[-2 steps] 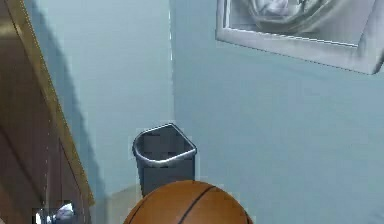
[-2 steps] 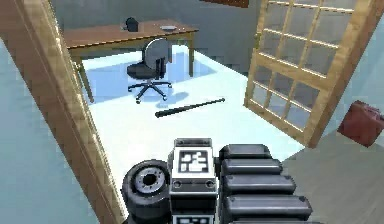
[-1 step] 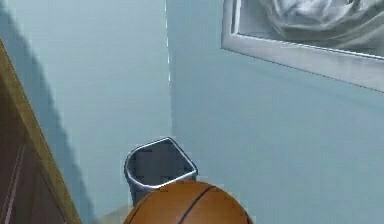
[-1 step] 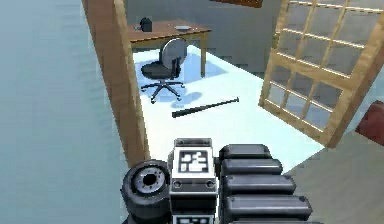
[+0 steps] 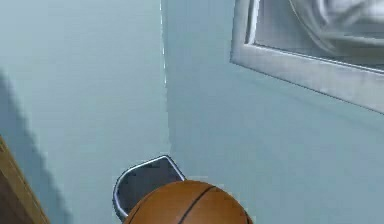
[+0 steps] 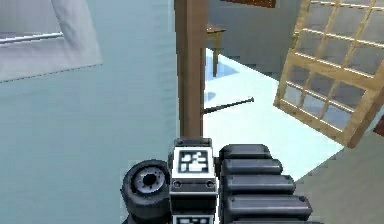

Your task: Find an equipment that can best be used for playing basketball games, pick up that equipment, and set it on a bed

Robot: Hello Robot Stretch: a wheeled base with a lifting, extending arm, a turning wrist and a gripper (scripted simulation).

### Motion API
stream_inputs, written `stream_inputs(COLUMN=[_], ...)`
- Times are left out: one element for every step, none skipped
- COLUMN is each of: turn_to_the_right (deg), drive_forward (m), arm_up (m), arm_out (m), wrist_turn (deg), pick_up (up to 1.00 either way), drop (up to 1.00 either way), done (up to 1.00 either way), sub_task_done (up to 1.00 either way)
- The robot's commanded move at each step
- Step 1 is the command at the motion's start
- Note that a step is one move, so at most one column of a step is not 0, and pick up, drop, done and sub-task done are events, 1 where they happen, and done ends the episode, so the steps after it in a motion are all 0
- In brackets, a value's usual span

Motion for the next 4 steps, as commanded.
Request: stream_inputs(turn_to_the_right=[45.0,45.0,24.0,0.0], drive_forward=[0.00,0.00,0.00,0.05], arm_up=[0.00,0.00,0.00,0.00], arm_out=[0.00,0.00,0.00,0.00], wrist_turn=[0.0,0.0,0.0,0.0], pick_up=[0.00,0.00,0.00,0.00], drop=[0.00,0.00,0.00,0.00], done=[0.00,0.00,0.00,0.00], sub_task_done=[0.00,0.00,0.00,0.00])
